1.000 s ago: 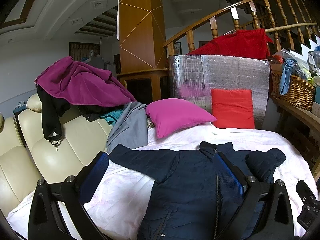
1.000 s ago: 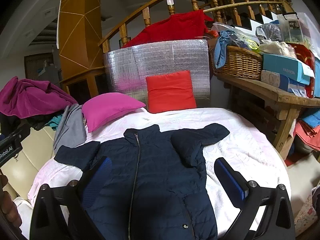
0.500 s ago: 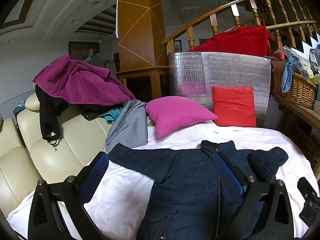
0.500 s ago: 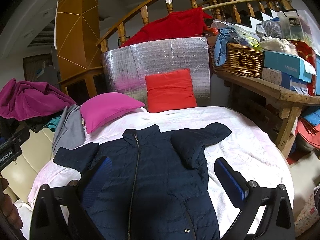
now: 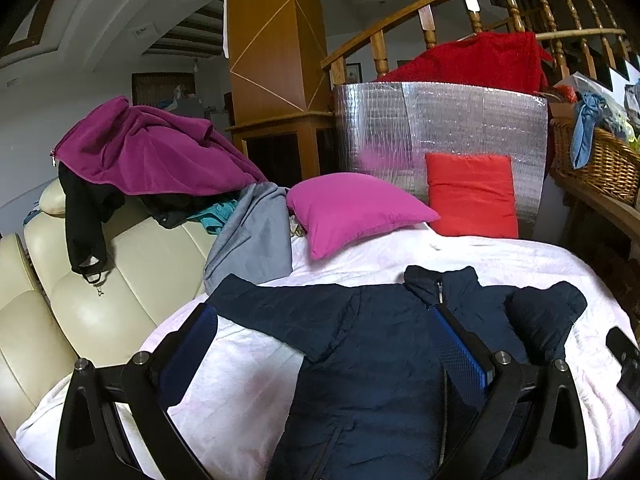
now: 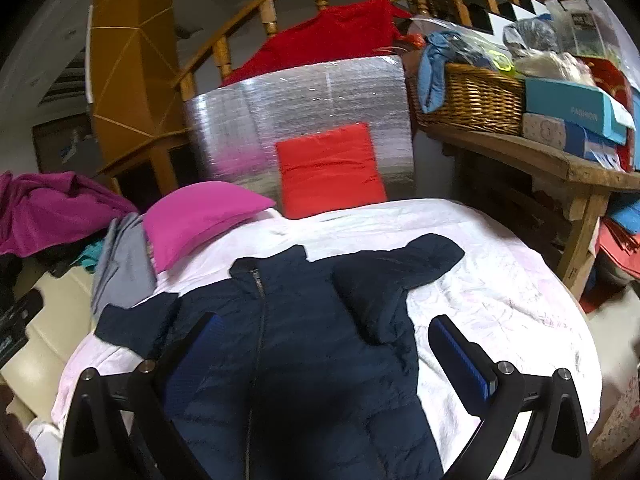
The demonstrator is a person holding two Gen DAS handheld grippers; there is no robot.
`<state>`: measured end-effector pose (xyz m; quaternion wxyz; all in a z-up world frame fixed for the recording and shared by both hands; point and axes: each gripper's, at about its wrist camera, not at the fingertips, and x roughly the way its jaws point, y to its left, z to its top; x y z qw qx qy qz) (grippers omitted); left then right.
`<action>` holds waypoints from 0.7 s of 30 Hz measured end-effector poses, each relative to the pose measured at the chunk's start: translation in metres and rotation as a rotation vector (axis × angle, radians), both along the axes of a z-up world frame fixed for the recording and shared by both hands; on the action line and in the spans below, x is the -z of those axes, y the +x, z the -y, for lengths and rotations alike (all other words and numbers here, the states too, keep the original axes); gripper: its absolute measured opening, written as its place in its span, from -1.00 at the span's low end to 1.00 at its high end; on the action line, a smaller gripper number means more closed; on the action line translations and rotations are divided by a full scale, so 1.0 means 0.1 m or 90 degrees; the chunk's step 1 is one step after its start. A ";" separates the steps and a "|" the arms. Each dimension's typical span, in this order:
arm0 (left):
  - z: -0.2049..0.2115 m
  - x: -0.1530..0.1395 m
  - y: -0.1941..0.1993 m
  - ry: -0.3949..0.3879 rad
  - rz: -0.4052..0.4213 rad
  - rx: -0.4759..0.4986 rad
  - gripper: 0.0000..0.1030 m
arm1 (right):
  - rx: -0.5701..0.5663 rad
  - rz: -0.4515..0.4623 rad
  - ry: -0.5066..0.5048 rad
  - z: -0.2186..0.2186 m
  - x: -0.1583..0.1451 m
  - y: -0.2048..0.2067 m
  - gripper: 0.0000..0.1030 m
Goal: Fold large clothes
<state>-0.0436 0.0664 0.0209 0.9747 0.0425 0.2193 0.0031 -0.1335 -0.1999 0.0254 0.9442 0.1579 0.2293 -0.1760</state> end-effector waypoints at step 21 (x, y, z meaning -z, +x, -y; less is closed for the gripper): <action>0.60 1.46 1.58 -0.025 -0.303 0.082 1.00 | 0.076 0.031 0.441 2.50 1.50 0.74 1.00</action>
